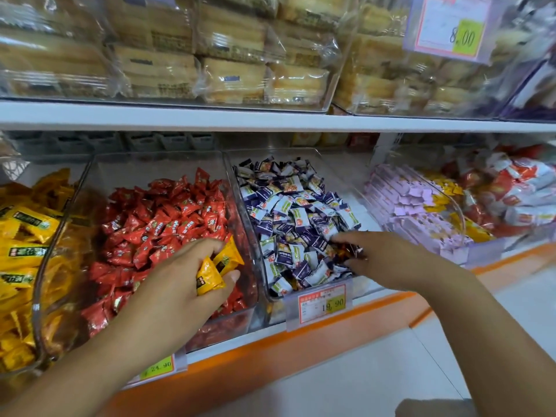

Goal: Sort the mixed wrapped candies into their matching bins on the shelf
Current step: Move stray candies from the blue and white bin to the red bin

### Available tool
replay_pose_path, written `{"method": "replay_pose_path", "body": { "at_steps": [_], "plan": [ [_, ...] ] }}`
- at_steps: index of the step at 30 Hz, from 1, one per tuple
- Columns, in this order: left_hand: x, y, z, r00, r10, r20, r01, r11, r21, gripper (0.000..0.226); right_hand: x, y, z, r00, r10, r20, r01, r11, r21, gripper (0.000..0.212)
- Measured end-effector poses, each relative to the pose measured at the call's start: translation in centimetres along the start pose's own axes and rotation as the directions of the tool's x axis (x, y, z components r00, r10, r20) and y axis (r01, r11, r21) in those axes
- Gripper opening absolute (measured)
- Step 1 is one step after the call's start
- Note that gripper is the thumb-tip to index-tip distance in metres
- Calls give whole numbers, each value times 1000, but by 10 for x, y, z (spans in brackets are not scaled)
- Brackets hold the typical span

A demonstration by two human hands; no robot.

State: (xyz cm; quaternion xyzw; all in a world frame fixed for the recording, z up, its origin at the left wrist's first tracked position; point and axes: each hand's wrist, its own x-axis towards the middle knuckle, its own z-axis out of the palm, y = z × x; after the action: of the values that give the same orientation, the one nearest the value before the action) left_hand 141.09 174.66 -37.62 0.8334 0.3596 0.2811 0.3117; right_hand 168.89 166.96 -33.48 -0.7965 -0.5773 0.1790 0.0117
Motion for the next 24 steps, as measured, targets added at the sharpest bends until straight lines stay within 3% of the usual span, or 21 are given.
{"method": "replay_pose_path", "body": {
  "at_steps": [4,9,13,17,24],
  "plan": [
    [-2,1,-1,1000,-22,-1,22,998,-61,17,13,-6,2,996,-5,92,14,996,-91,44],
    [-3,1,-3,999,-41,8,41,996,-83,13,14,-3,2,998,-7,55,4,998,64,50],
    [-4,5,-6,997,-65,38,69,992,-105,37,13,3,5,999,-6,34,1,989,150,61],
    [-2,3,-7,997,-67,46,72,990,-118,49,13,7,9,995,-15,-102,45,955,294,58],
    [-2,2,-7,999,-43,34,46,995,-89,48,12,7,0,934,-63,-352,177,937,303,39]
  ]
}}
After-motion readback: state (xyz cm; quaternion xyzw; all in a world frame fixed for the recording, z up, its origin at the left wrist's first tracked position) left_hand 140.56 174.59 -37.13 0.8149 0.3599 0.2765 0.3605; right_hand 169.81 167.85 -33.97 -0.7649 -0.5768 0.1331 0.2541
